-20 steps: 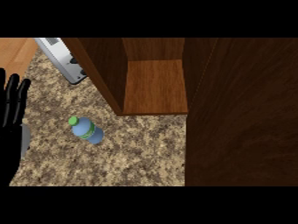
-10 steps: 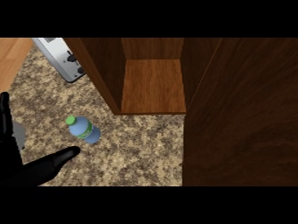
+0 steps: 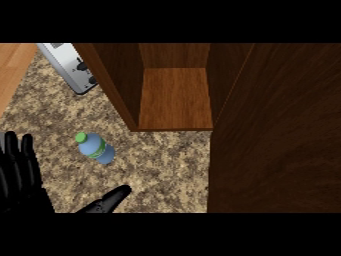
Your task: Pick up the bottled water, place it into the cabinet and close the cabinet
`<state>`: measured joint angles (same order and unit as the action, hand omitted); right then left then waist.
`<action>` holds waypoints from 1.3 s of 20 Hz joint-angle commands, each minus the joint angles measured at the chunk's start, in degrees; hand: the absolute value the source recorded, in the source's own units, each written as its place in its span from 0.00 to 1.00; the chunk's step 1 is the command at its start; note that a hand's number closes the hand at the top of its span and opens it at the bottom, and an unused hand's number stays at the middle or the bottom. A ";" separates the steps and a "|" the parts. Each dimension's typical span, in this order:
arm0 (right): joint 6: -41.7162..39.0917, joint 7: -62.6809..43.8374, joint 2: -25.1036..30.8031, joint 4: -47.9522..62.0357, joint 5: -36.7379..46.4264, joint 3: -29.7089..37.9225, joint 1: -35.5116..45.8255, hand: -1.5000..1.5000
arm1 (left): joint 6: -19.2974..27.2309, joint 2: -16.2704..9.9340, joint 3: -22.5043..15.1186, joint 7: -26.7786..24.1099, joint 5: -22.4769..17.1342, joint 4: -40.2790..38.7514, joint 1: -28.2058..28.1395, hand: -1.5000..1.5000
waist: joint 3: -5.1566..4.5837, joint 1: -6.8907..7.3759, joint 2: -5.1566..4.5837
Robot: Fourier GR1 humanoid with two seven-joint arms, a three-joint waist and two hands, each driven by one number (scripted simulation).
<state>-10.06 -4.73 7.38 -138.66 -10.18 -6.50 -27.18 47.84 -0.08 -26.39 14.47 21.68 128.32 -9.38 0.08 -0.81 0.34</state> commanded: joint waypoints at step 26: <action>-7.59 6.29 -0.11 -14.26 -2.56 -0.81 -22.32 0.00 | 10.01 -1.62 -3.41 -4.00 -5.48 -6.34 -5.08 0.00 | -0.22 -0.06 -0.12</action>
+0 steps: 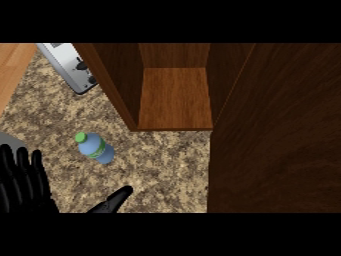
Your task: Pick up the bottled water, place it into the cabinet and close the cabinet
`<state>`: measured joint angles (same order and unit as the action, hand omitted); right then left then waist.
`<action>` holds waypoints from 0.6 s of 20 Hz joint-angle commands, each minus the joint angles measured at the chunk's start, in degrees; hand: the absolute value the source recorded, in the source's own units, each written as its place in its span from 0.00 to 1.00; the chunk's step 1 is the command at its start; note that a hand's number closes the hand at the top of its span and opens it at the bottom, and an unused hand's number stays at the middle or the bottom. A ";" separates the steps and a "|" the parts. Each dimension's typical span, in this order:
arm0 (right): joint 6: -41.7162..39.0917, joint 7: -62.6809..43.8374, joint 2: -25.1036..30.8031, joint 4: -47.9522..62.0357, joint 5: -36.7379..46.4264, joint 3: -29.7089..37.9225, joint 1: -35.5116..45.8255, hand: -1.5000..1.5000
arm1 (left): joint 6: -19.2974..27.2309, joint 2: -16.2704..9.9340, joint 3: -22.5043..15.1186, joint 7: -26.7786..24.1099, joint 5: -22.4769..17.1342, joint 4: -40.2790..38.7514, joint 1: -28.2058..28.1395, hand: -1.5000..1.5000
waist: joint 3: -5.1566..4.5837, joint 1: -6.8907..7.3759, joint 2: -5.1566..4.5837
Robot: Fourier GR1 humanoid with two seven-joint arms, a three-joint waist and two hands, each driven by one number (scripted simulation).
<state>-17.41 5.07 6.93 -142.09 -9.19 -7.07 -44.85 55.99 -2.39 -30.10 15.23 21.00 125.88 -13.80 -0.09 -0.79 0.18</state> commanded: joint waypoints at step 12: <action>-5.11 4.56 1.92 -10.08 -4.50 1.89 -13.03 0.00 | -8.18 2.33 14.68 -25.00 -29.07 -23.10 0.95 0.00 | -0.15 -0.64 -0.02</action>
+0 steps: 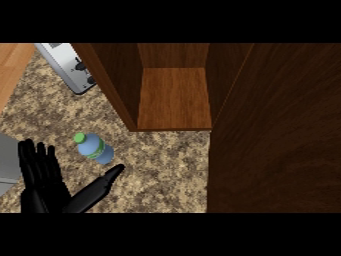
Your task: Pick up the bottled water, place it into the cabinet and close the cabinet
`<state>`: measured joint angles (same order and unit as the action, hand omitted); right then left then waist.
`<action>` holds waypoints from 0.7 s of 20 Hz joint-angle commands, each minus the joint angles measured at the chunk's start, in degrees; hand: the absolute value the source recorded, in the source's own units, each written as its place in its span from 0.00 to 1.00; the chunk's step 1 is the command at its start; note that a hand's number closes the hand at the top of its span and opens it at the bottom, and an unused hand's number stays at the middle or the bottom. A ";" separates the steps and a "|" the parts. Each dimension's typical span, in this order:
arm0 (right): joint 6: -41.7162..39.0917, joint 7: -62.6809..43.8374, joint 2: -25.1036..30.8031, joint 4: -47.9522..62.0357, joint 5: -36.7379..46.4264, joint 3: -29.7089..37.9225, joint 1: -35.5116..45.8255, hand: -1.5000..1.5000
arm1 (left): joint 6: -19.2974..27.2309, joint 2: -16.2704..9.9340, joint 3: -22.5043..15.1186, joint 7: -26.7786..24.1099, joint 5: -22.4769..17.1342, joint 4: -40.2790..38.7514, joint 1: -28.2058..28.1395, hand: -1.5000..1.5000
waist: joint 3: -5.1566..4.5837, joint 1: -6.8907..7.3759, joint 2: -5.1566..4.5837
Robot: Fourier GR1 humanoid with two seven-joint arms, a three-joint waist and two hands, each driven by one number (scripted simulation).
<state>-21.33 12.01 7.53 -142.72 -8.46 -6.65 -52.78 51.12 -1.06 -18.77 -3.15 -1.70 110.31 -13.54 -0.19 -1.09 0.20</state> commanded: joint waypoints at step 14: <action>-4.49 5.86 0.01 -7.10 -3.56 2.70 -10.79 0.00 | -17.75 1.06 15.03 -31.66 -26.78 -36.69 8.10 0.00 | 0.05 -0.31 -0.14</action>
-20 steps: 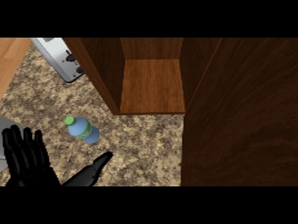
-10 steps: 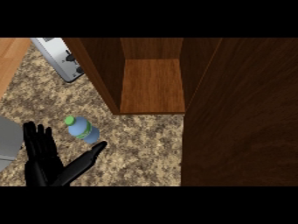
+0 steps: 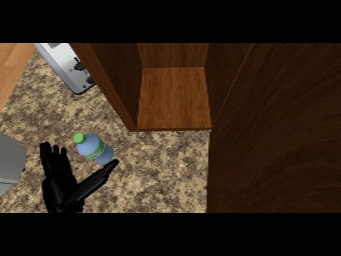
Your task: Pick up the bottled water, place it into the cabinet and close the cabinet
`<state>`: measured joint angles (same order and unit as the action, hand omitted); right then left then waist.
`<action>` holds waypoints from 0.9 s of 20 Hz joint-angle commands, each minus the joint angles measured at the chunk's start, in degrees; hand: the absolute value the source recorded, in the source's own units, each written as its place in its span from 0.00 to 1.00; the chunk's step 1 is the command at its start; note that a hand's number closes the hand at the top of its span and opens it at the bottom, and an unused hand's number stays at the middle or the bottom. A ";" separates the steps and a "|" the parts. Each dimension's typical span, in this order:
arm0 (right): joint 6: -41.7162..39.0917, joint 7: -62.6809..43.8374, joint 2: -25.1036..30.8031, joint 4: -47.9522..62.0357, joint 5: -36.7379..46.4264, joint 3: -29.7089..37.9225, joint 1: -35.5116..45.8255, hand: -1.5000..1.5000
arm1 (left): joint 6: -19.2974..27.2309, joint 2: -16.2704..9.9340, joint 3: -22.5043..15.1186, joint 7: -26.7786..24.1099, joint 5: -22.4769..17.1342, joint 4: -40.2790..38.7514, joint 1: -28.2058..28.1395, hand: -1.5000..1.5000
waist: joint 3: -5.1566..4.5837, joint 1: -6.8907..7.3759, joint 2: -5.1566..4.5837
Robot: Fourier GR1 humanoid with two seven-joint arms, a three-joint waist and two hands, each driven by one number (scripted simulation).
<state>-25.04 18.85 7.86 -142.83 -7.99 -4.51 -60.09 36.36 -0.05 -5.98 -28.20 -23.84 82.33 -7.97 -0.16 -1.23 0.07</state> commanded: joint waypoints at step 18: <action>-5.27 4.68 -0.49 -7.02 -6.17 7.06 -8.77 0.00 | -19.86 -0.25 13.37 -21.10 -12.39 -33.71 14.12 0.00 | 0.05 -0.03 -0.06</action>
<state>-29.39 24.91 7.21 -142.51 -8.35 0.29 -65.73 21.93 -0.49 5.00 -46.38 -34.16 52.79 4.57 -0.11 -1.07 -0.04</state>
